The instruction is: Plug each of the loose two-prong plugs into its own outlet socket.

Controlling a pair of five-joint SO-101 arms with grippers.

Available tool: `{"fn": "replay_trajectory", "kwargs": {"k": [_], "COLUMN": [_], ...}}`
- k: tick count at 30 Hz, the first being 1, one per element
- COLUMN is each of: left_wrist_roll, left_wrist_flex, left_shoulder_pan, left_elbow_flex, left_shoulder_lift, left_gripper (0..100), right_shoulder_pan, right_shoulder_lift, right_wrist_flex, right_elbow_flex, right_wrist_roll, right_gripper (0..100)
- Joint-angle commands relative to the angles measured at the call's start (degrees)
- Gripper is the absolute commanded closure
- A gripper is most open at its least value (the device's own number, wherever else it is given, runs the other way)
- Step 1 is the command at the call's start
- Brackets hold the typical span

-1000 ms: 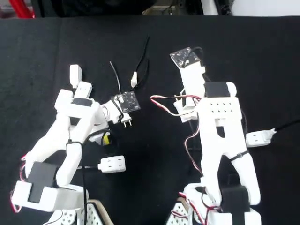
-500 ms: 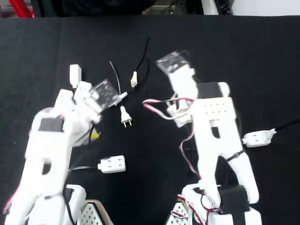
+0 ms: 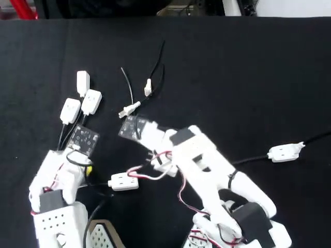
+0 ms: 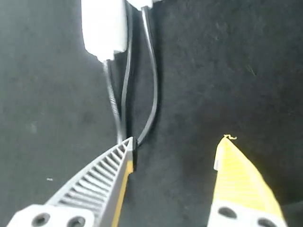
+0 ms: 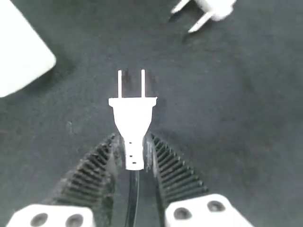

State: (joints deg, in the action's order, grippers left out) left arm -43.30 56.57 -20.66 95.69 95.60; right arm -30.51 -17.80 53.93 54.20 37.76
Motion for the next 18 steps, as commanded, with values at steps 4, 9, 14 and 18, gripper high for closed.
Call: {"fn": "replay_trajectory", "kwargs": {"k": [4, 9, 14, 18], "left_wrist_roll": [2.11, 2.11, 2.11, 2.11], "left_wrist_flex": [7.47, 7.56, 7.47, 7.74], "left_shoulder_pan": [-0.75, -0.75, -0.84, -0.84], "left_elbow_flex": [0.48, 1.1, 1.63, 1.63], "left_shoulder_lift": [8.97, 8.7, 8.7, 8.7], "left_gripper": [72, 72, 72, 72], "right_shoulder_pan": [-0.88, -0.09, 3.16, 0.0], "right_shoulder_lift": [-1.36, -2.86, -12.35, -21.67], "right_wrist_flex": [-2.2, 1.05, 6.33, 6.68], "right_elbow_flex": [1.8, 0.13, -1.19, 2.86], "right_wrist_roll": [0.0, 0.0, 0.44, 0.0], "right_gripper": [95.3, 85.8, 85.4, 85.4]}}
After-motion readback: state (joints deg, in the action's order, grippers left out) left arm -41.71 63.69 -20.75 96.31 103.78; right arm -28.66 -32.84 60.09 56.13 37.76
